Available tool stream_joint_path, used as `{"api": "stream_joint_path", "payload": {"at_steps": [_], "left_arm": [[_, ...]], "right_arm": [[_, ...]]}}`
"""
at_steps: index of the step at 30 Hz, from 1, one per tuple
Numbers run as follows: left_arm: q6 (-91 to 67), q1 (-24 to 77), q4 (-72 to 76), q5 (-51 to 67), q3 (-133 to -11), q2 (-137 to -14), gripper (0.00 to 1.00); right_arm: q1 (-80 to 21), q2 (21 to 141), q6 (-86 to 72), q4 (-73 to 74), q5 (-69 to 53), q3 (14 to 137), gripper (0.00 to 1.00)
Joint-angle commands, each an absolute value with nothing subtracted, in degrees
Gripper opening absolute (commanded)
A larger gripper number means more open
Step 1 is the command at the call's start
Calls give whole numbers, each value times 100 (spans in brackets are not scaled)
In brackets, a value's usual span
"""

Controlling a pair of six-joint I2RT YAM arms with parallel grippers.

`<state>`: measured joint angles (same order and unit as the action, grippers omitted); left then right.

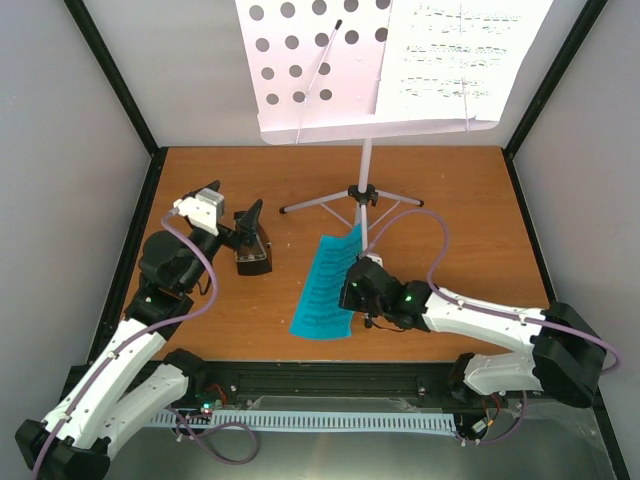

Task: Pack up the instrument practice props

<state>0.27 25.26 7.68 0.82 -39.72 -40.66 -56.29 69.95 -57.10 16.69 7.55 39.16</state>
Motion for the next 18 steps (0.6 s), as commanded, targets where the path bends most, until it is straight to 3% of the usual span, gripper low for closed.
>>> {"api": "stream_joint_path", "payload": {"at_steps": [1,11,15,18], "left_arm": [[158,2540,958,-44,-3974,-4006,99],[141,2542,932,-13,-3964,-4039,99],[141,2540,932,-26,-3965,-4054,99],[141,2548,932,-19,-3964,-4077,99]], "right_arm": [[-5721,7385,-5883,1304,860,4217,3],[-5755,8228,-5535,840,257,4539,5],[-5752,8174,-5337,973,359,4646,18],[-5756,7916,-5100,1337,591,4742,42]]}}
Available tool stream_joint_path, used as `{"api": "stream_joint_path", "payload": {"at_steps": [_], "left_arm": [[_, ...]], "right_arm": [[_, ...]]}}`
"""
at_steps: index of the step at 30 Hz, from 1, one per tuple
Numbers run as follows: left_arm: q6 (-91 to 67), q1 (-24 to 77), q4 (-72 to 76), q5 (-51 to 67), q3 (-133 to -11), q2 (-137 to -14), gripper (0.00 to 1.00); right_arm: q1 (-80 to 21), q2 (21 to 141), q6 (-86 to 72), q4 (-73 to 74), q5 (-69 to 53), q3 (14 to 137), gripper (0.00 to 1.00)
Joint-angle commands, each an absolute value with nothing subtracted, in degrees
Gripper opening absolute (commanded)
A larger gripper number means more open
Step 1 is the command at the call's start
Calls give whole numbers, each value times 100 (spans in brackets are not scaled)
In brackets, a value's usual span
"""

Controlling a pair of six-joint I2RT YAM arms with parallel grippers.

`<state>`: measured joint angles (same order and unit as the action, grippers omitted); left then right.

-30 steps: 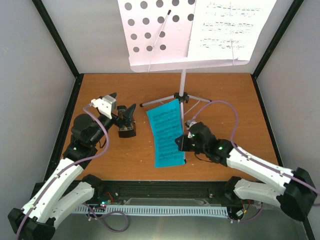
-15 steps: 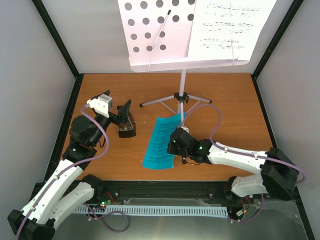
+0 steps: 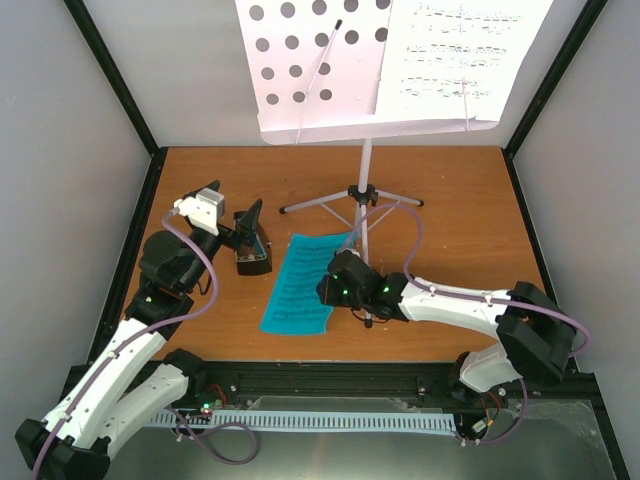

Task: Pack up the instrument practice props

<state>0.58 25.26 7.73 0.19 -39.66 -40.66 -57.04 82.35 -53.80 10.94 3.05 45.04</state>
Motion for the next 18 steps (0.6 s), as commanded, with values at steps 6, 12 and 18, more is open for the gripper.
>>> {"api": "stream_joint_path", "payload": {"at_steps": [6,12,18], "left_arm": [[148,2545,936,-33,-3960,-4085,99],[145,2544,945,-2,-3959,-4106,100],[-234,2542,743,649,-4263,-4325,99]], "right_arm": [[-5748,7004,-4482,2146,1172,4833,76],[-5576,6253,-3945,3183,1943,5172,87],[-4395,5416,-3392,2869,1241,4860,91]]}}
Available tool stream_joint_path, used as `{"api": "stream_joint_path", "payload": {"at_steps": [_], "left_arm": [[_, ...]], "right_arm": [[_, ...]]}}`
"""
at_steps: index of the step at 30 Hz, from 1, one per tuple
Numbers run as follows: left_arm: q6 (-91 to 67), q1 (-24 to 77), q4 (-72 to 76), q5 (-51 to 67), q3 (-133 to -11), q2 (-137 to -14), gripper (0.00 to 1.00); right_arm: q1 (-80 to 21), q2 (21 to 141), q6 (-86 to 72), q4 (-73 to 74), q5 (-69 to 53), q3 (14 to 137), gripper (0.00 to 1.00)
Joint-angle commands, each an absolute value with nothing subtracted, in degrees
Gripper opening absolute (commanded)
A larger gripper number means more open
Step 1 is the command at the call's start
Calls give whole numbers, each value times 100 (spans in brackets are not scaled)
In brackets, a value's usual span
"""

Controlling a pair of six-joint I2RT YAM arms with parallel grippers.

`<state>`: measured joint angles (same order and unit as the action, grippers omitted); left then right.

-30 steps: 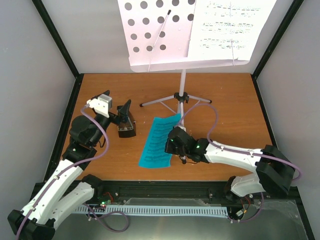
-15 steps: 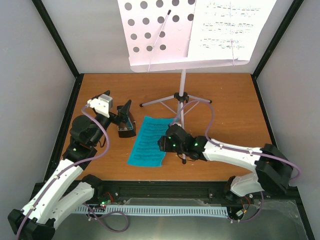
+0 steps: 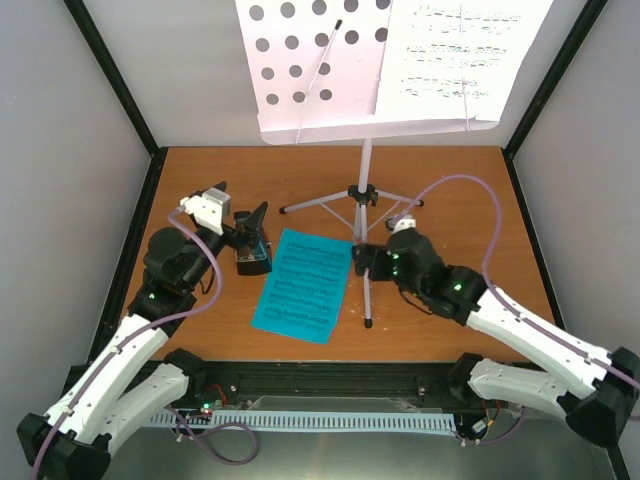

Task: Pack up the instrument practice props

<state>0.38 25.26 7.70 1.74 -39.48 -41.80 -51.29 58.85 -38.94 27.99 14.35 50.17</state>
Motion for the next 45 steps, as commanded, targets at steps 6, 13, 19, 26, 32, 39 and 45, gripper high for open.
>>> {"api": "stream_joint_path", "payload": {"at_steps": [6,13,19,26,32,39,45], "left_arm": [[-1266,2549,383,797,-4608,-4438,99],[-1600,2549,-591,1813,-5867,-4388,95],[-2061,2549,-990,2286,-7009,-4506,84],[-2371,2607,-554,3071,-8244,-5766,78],[-2236,3605,-508,2182,-9135,-6620,76],[-2337,4307,-1286,1863,-10574,-7848,82],[-2407,4596,-1669,1564,-11424,-8655,82]], "right_arm": [[-2481,4813,-2728,2456,158,4582,97],[-1090,4561,-2230,2791,-490,5143,96],[-1046,3837,-2083,2927,881,5944,88],[-1046,4333,-2053,2963,-432,7519,88],[-1046,5299,-2106,3397,-1567,8954,81],[-1046,6107,-1978,3524,-2240,10212,72],[-1046,6648,-1702,3728,-2034,11020,68]]}}
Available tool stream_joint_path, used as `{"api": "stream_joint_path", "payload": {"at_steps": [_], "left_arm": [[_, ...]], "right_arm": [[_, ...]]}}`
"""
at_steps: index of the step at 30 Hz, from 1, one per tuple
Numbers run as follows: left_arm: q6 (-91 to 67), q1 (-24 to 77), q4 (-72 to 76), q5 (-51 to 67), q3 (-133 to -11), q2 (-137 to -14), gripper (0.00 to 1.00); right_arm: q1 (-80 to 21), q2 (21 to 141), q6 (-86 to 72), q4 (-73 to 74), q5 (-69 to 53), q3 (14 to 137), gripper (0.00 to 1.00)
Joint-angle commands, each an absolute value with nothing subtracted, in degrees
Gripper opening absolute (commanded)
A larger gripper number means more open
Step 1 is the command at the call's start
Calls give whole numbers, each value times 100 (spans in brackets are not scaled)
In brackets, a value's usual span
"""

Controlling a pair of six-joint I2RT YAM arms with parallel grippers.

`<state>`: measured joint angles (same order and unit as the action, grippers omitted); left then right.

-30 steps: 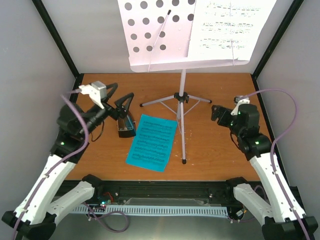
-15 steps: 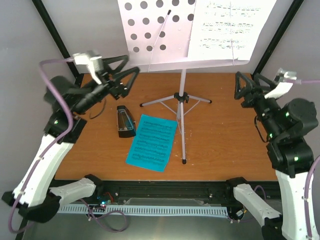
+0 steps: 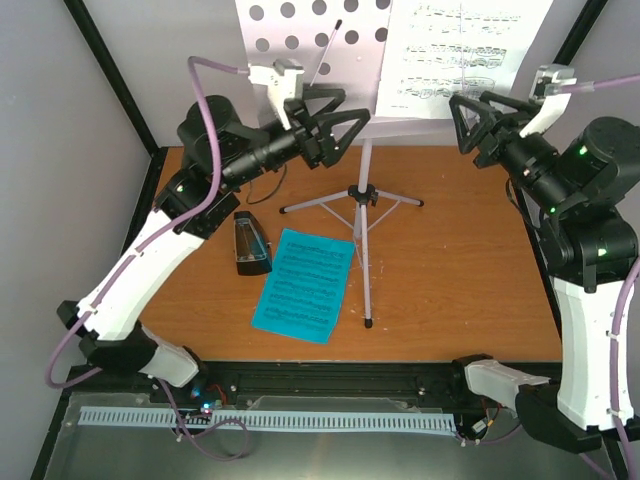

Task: Pack up the instrument practice props

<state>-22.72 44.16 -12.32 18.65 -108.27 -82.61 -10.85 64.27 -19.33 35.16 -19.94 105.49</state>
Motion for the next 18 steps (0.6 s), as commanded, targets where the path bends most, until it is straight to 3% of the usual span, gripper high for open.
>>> {"api": "stream_joint_path", "payload": {"at_steps": [1,9,18], "left_arm": [[-2396,4616,-1726,1475,-11535,-8720,82],[-2505,4669,-1735,781,-11677,-9037,82],[-2655,4676,-1725,703,-11742,-9260,79]], "right_arm": [[-1046,6717,-1663,3743,-1938,11108,68],[-1046,7489,-1455,4014,-1945,12124,56],[-1046,7687,-1430,3935,-2032,12232,51]]}}
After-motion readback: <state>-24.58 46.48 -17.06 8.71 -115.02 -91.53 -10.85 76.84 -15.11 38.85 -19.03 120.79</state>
